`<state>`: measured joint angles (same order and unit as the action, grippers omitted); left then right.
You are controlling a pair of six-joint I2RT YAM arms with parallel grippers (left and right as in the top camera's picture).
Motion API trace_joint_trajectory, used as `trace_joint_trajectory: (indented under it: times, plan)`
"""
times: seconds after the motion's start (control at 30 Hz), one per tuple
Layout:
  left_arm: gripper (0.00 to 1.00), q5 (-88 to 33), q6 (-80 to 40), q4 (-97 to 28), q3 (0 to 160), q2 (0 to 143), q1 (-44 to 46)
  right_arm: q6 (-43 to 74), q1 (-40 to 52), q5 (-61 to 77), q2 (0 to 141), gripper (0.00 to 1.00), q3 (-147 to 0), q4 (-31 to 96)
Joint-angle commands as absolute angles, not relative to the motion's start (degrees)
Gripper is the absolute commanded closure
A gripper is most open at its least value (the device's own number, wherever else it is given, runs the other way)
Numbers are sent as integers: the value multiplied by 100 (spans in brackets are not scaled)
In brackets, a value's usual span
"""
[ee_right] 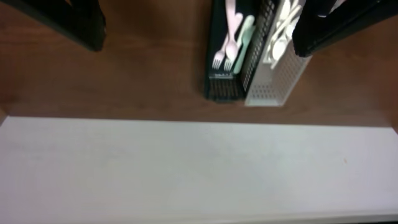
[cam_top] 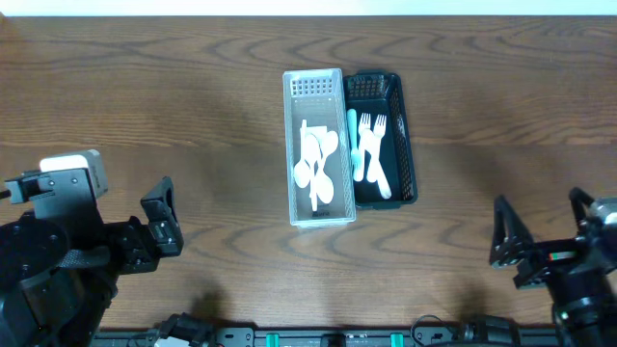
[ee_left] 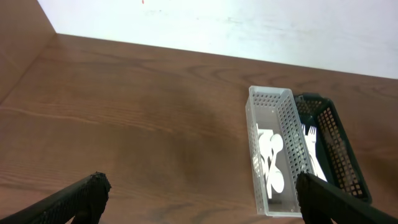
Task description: Pack container
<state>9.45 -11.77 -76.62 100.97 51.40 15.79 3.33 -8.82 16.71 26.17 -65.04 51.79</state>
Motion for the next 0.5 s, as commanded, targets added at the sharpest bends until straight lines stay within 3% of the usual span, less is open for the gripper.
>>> trace_joint_trajectory:
  times: [0.0, 0.47]
  plan:
    - [2, 1033, -1103, -7677, 10138, 5155, 1544, 252, -836, 1653, 2193, 1, -5704, 4952]
    - [2, 1033, -1103, -7677, 10138, 5155, 1544, 639, -827, 1656, 899, 1, -2783, 3841]
